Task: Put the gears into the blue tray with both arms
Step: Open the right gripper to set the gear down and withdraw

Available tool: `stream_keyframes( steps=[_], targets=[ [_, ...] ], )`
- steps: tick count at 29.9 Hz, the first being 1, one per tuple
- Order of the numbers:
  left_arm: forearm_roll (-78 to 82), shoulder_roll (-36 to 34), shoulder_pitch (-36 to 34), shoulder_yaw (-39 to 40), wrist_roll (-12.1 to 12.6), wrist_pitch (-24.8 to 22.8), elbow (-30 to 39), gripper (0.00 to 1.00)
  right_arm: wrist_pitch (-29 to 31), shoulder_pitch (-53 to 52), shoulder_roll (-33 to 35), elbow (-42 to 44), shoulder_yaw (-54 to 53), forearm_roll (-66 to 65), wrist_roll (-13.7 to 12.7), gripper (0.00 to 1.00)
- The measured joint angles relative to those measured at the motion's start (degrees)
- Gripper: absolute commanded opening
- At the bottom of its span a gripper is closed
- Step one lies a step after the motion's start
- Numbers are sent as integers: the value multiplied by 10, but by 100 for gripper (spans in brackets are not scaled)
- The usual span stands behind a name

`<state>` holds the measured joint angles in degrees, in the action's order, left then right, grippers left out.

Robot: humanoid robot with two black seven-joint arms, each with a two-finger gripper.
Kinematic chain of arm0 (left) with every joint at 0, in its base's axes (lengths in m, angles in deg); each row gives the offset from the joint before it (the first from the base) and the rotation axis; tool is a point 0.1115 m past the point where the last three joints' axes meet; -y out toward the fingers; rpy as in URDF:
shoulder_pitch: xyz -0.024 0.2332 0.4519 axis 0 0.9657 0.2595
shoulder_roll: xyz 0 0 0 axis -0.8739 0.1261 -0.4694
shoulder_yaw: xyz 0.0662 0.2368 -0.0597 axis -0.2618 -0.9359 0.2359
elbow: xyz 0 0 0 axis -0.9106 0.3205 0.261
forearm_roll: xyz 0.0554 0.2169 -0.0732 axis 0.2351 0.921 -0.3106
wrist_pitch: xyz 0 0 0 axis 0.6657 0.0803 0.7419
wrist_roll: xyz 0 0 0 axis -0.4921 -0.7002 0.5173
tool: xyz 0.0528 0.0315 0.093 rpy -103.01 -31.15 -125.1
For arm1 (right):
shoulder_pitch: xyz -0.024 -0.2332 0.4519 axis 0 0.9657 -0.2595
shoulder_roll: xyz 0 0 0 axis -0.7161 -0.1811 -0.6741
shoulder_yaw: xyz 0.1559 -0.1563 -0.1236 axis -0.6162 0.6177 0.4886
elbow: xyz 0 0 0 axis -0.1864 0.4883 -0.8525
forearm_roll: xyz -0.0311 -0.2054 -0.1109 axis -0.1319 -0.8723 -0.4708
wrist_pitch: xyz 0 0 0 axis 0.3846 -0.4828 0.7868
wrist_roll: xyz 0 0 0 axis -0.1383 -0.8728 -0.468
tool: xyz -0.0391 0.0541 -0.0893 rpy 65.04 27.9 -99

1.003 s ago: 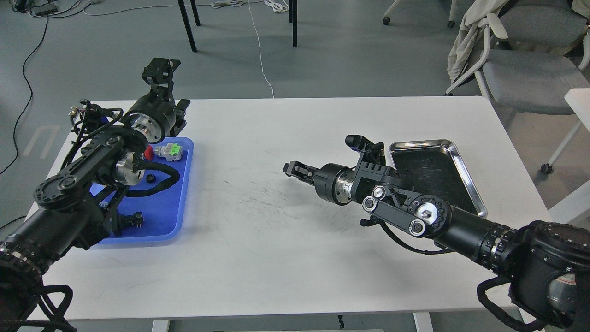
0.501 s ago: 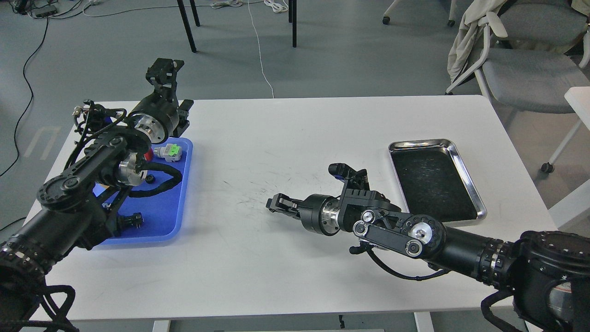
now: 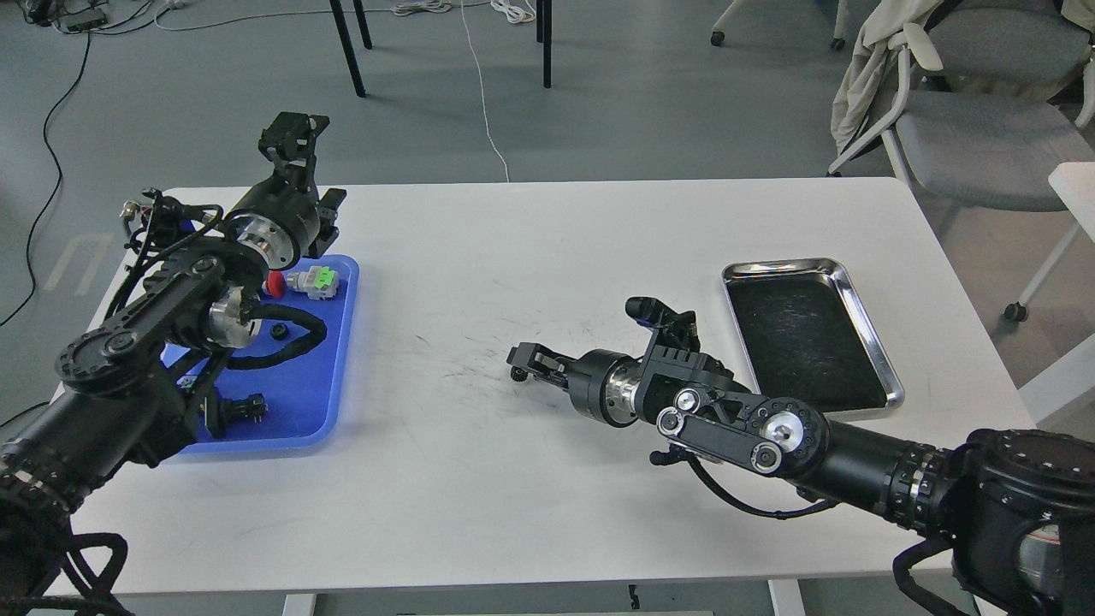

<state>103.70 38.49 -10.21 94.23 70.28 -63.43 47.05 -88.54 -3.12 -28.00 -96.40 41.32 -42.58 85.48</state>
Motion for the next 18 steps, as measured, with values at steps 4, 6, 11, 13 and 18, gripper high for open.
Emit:
stream_keyframes(
  steps=[4, 6, 11, 13, 18],
  targets=[
    [0, -4, 0, 0, 0, 0, 0, 99, -1, -1, 0, -2, -40, 1, 1, 90],
    [1, -7, 0, 0, 0, 0, 0, 99, -1, -2, 0, -2, -65, 2, 1, 91],
    [1, -21, -1, -1, 3, 0, 0, 99, 5, -7, 0, -2, -145, 4, 1, 94],
    [4, -27, -3, -3, 4, 0, 0, 99, 9, -11, 0, -2, -176, 5, 0, 94],
    [20, -44, -10, -21, 7, -1, 1, 99, 13, -15, 0, -6, -243, 22, -1, 94]
  ],
)
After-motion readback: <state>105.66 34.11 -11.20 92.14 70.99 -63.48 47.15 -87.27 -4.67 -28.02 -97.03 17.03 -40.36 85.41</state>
